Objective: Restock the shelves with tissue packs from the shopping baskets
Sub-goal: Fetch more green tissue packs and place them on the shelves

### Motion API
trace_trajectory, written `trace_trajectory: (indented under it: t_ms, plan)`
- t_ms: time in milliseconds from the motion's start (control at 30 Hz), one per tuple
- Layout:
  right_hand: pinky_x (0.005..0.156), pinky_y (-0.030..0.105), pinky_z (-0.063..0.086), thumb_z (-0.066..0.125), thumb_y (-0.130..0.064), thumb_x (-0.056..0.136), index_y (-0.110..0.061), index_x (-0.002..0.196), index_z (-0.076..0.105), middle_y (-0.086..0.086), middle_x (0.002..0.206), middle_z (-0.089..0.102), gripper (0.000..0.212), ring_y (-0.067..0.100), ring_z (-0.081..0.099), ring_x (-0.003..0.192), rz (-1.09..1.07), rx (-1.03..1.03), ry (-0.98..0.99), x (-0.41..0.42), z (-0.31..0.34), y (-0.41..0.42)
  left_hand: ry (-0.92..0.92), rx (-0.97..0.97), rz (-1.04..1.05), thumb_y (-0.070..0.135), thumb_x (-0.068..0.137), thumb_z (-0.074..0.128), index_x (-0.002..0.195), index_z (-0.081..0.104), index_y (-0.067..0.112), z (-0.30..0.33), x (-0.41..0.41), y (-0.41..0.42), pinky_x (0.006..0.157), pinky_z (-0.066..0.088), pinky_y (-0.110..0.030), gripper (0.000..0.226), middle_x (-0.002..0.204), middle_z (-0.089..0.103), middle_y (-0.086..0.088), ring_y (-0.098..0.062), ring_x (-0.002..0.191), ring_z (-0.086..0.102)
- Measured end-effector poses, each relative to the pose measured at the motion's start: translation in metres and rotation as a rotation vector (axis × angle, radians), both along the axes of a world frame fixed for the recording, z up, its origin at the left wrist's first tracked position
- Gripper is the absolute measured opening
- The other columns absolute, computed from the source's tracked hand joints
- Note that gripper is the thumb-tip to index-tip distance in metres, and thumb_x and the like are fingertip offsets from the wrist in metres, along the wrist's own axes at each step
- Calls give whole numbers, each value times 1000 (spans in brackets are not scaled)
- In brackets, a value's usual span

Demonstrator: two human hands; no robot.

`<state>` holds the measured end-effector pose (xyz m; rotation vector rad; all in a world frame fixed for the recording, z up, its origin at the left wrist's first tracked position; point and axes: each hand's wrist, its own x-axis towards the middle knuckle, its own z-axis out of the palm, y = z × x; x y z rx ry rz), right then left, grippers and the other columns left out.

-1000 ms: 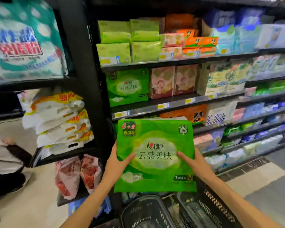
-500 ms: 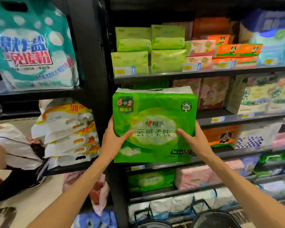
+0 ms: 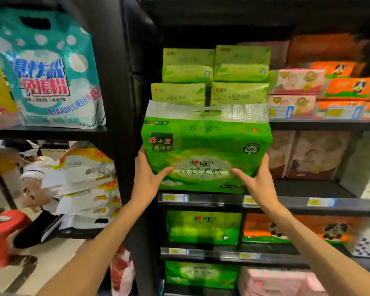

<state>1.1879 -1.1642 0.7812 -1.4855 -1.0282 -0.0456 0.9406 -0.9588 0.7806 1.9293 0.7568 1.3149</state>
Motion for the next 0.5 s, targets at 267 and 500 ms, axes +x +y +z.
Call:
trace_trajectory:
  t_ms: [267,500]
  plan:
    - [85,6,48,86,-12,82,-29,135,32,-22,120,61,77,-16,60,106,11,-66,-4,47,-29,30,-2,-115,19,44,62,96,137,32,44,-23,42,38,113,45,-50,99,135,54,2,-15,128,54]
    - [90,12,50,83,-29,86,-30,144,36,-14,129,63,75,-8,62,114,21,-129,40,57,-45,48,109,-108,4,53,77,82,152,24,28,-44,50,44,111,46,-48,98,145,52,-2,-19,134,52]
